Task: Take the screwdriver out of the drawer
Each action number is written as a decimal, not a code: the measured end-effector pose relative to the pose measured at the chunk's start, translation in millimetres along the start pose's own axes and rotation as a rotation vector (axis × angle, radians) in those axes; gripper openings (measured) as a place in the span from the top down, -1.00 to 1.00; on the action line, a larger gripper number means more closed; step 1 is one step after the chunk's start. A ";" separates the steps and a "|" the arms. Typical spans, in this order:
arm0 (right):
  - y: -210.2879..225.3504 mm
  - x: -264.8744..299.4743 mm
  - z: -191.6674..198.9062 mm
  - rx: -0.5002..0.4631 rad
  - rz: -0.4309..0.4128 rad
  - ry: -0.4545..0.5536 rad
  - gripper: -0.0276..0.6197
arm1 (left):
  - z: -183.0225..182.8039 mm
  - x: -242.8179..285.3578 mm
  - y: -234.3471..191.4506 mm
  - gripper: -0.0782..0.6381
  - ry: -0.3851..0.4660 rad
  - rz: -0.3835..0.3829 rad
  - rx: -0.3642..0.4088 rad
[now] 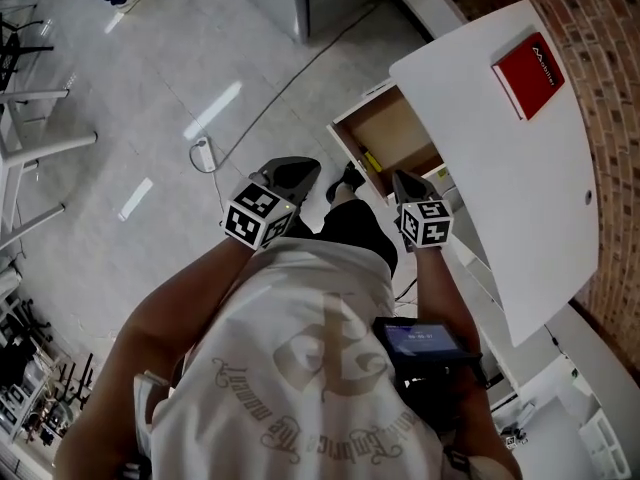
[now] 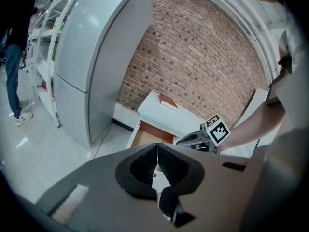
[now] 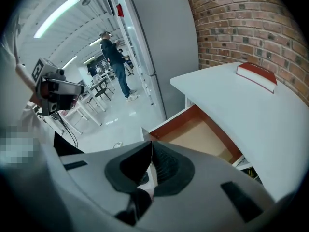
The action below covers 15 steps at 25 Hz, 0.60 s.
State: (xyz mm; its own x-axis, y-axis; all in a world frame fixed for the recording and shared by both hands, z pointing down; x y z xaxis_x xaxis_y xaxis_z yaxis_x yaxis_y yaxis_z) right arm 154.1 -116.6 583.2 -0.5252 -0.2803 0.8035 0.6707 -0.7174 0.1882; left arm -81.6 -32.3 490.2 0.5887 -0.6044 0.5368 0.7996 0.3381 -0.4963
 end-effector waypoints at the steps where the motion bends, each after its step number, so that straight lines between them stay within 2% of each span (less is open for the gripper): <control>1: 2.1 3.6 1.6 -0.008 -0.004 -0.011 0.90 | 0.7 1.8 -0.3 0.76 0.000 -0.001 -0.005; 15: 9.7 55.1 12.2 -0.121 -0.071 -0.118 0.90 | 22.7 20.4 -13.8 0.76 -0.027 -0.028 -0.069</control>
State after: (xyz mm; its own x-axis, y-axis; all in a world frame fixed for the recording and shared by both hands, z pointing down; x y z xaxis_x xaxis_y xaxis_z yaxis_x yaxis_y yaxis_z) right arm 138.1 -131.2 636.2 -0.4990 -0.1544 0.8527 0.5628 -0.8060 0.1834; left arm -77.9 -32.9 523.5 0.5697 -0.5932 0.5688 0.8063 0.2698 -0.5263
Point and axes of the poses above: the fingertips, and each gripper's own axes: x forward along the fingers, y to its right, z out of its underside, the point moved 6 cm from there along -x, backward along the fingers, and after that the axes turned 5 degrees about z, right-handed, at the moved point
